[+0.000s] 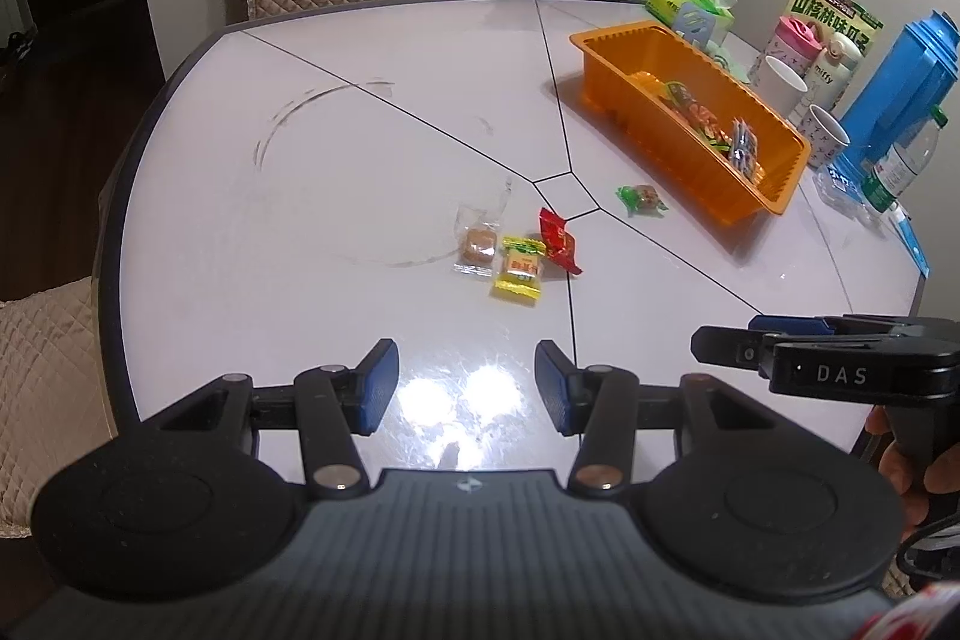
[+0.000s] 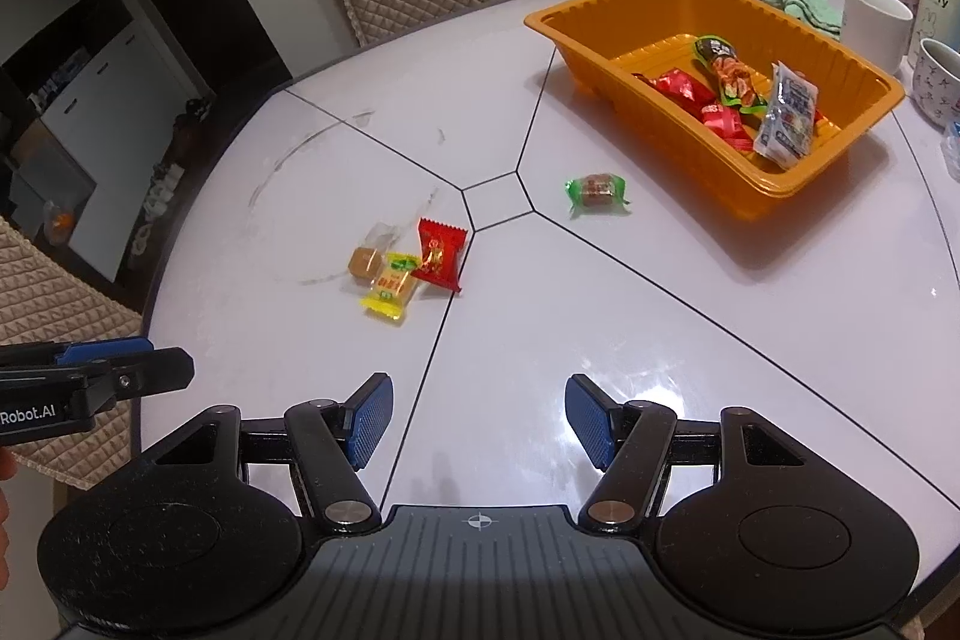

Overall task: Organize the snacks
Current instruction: 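Lower the right tool onto the small red candy packet and close it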

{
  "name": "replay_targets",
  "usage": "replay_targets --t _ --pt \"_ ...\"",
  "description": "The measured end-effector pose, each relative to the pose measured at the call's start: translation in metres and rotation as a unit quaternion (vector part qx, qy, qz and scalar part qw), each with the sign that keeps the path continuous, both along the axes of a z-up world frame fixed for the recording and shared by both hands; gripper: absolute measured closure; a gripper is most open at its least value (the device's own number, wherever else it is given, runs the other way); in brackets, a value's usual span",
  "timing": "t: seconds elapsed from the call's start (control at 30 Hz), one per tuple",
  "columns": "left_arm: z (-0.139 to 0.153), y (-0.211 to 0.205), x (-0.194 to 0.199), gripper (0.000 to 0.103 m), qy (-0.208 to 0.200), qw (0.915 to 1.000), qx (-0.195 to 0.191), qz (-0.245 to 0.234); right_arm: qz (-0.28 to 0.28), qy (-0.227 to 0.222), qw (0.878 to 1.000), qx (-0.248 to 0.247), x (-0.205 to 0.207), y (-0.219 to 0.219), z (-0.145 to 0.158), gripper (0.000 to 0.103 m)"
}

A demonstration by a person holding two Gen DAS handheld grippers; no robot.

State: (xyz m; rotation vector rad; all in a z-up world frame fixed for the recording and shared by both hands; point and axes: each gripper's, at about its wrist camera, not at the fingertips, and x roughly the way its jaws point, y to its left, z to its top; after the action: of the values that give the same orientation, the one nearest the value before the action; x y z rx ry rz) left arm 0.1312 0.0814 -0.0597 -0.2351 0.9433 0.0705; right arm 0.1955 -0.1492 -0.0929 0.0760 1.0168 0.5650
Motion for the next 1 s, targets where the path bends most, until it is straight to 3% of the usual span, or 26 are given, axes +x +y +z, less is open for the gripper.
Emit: replay_targets --t 1.0 --pt "-0.044 0.036 0.072 0.057 0.026 0.9995 0.005 0.015 0.048 -0.028 0.998 -0.008 0.078 0.074 -0.045 0.042"
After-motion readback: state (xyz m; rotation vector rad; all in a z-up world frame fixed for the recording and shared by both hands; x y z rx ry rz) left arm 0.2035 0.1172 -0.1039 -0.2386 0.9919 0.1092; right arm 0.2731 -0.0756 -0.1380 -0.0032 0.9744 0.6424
